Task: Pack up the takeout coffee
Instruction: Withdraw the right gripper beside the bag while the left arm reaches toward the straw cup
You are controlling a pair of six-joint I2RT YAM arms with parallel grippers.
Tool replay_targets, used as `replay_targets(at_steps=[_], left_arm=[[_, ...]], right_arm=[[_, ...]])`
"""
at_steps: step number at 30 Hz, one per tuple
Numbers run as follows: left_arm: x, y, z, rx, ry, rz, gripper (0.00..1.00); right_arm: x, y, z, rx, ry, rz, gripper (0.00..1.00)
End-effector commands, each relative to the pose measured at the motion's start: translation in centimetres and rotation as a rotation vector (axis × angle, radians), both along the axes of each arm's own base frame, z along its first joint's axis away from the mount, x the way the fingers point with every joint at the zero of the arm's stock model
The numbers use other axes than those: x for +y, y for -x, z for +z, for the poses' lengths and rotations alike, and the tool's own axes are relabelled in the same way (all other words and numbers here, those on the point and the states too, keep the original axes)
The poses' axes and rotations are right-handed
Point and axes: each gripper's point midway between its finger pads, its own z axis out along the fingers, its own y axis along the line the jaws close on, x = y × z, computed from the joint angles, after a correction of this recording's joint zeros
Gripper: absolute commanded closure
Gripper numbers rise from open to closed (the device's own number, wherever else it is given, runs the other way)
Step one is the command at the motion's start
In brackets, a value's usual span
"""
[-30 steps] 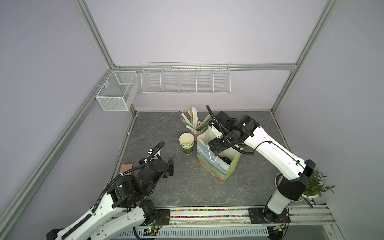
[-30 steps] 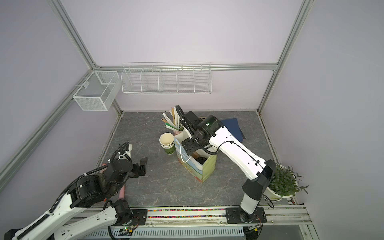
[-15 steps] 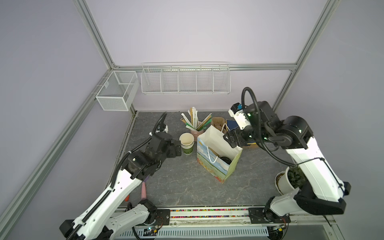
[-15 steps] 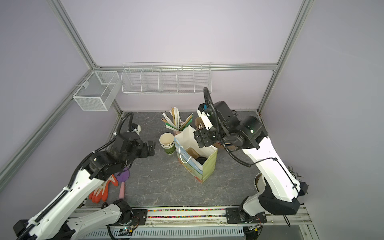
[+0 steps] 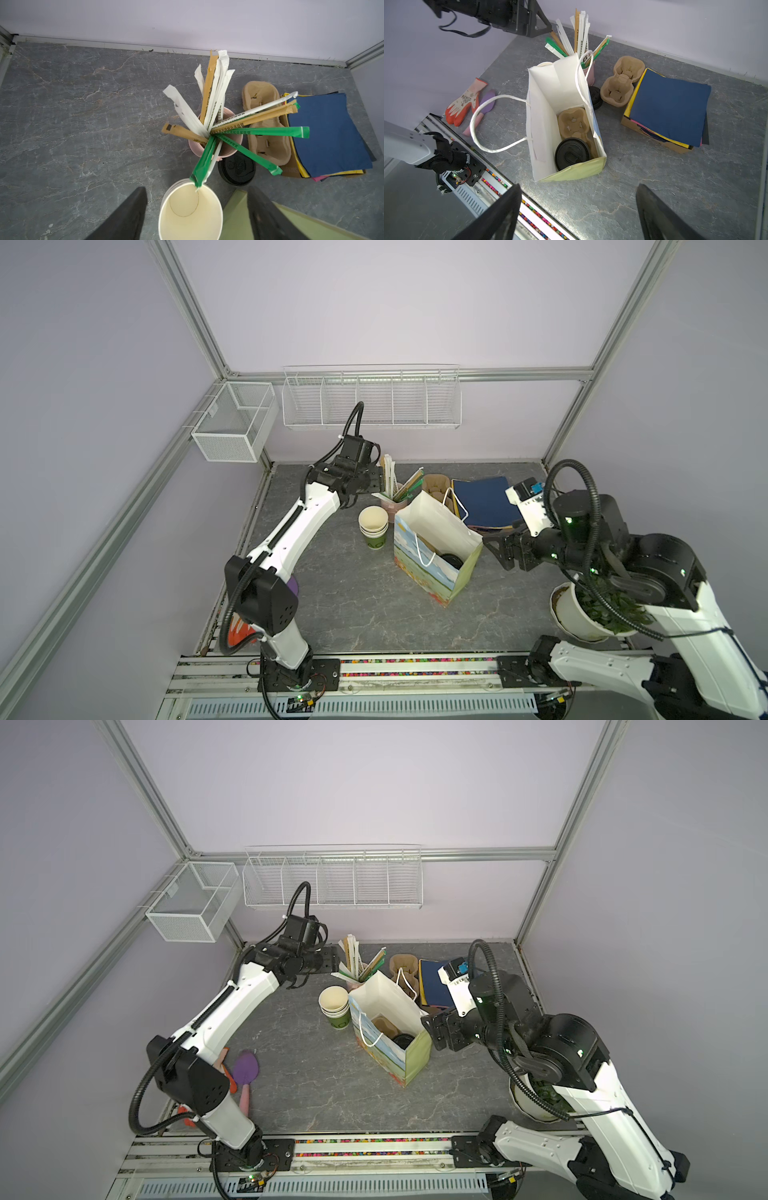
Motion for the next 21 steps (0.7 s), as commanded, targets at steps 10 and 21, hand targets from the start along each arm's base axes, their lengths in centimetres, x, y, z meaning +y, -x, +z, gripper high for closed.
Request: replay_targets(at_steps=[10,21], left_arm=[[-0.4,-1.6,-1.6,0.063,-0.022,0.007,0.56],[-1.6,-1.1,-3.4,0.083,0.030,-0.040,0.67]], right_arm=[[-1.0,1.1,-0.5,-0.022,-0.036,0.000,0.12],[-0.6,1.0,-1.5,0.007,-0.042,-0.002,0.12]])
